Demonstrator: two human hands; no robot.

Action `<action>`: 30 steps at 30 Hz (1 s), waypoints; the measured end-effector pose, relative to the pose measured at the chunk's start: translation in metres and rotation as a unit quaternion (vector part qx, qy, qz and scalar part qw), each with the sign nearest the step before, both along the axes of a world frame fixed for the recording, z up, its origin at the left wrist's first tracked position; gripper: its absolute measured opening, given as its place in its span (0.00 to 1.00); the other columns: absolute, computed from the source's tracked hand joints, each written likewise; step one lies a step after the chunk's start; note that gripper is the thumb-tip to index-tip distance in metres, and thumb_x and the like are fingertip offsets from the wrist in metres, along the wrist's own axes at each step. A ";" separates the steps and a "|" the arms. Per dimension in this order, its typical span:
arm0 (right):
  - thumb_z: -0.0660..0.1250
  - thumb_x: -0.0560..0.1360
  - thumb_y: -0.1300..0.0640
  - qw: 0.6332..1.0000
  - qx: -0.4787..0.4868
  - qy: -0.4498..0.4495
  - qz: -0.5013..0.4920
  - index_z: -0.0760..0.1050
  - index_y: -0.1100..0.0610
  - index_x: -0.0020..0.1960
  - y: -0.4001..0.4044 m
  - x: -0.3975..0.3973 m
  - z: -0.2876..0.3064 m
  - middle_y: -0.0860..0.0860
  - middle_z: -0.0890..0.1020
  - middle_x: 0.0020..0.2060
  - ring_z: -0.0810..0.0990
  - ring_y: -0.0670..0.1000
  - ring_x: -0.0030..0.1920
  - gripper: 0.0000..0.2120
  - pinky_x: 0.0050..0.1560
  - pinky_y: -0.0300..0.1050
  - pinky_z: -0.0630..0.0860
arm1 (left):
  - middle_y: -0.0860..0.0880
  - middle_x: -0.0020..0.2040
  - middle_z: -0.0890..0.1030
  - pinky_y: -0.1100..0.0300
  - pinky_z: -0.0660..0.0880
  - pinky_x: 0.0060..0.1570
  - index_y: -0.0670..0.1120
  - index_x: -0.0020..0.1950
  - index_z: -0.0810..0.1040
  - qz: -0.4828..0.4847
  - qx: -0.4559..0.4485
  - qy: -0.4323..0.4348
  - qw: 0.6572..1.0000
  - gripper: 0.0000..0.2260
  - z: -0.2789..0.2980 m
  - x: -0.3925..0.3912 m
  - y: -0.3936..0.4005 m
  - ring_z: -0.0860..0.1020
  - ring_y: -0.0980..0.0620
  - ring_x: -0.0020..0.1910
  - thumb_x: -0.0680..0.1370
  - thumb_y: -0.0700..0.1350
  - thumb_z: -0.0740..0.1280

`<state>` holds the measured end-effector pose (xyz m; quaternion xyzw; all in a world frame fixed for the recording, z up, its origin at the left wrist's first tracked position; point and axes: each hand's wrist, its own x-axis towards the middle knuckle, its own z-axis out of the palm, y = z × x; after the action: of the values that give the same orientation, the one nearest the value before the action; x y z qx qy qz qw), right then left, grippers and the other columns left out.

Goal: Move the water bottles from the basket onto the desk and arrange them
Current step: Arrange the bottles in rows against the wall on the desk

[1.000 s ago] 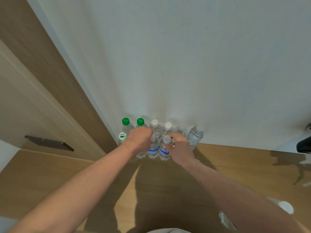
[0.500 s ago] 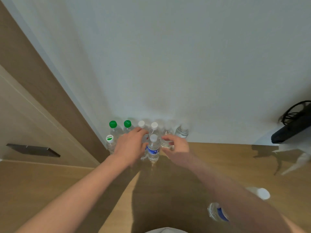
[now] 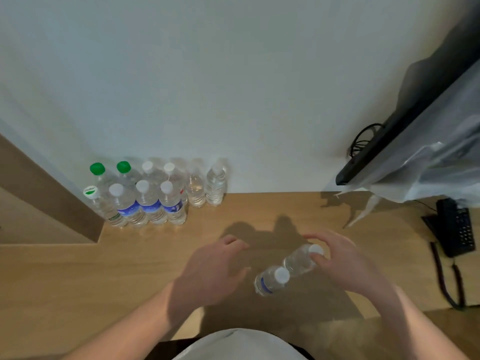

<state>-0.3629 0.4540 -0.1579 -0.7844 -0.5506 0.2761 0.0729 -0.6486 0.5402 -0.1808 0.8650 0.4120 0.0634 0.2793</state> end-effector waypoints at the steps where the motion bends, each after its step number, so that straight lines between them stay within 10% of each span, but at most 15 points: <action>1: 0.68 0.83 0.50 1.000 -0.020 -0.001 -0.004 0.72 0.35 0.72 -0.006 0.009 -0.004 0.34 0.72 0.68 0.72 0.43 0.71 0.20 0.71 0.47 0.71 | 0.63 0.69 0.72 0.64 0.73 0.54 0.60 0.74 0.71 -0.011 0.002 0.002 1.000 0.22 -0.004 0.010 -0.006 0.73 0.61 0.46 0.80 0.61 0.66; 14: 0.76 0.78 0.54 0.999 0.016 0.046 -0.006 0.79 0.40 0.65 -0.004 0.040 -0.063 0.35 0.78 0.55 0.81 0.38 0.44 0.18 0.50 0.36 0.79 | 0.54 0.56 0.78 0.48 0.79 0.45 0.55 0.59 0.78 -0.003 -0.012 0.067 0.998 0.15 -0.061 0.079 -0.042 0.82 0.46 0.48 0.77 0.60 0.69; 30: 0.77 0.77 0.54 0.994 0.044 0.081 0.052 0.79 0.41 0.65 0.035 0.020 -0.070 0.37 0.78 0.55 0.79 0.39 0.51 0.19 0.57 0.42 0.81 | 0.55 0.57 0.79 0.50 0.79 0.50 0.56 0.61 0.77 0.075 0.027 0.102 0.992 0.14 -0.035 0.044 -0.013 0.81 0.46 0.53 0.77 0.57 0.70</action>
<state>-0.3428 0.4894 -0.2275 -0.7257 -0.5947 0.3175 0.1373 -0.6043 0.5277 -0.2158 0.8407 0.5004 0.0068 0.2069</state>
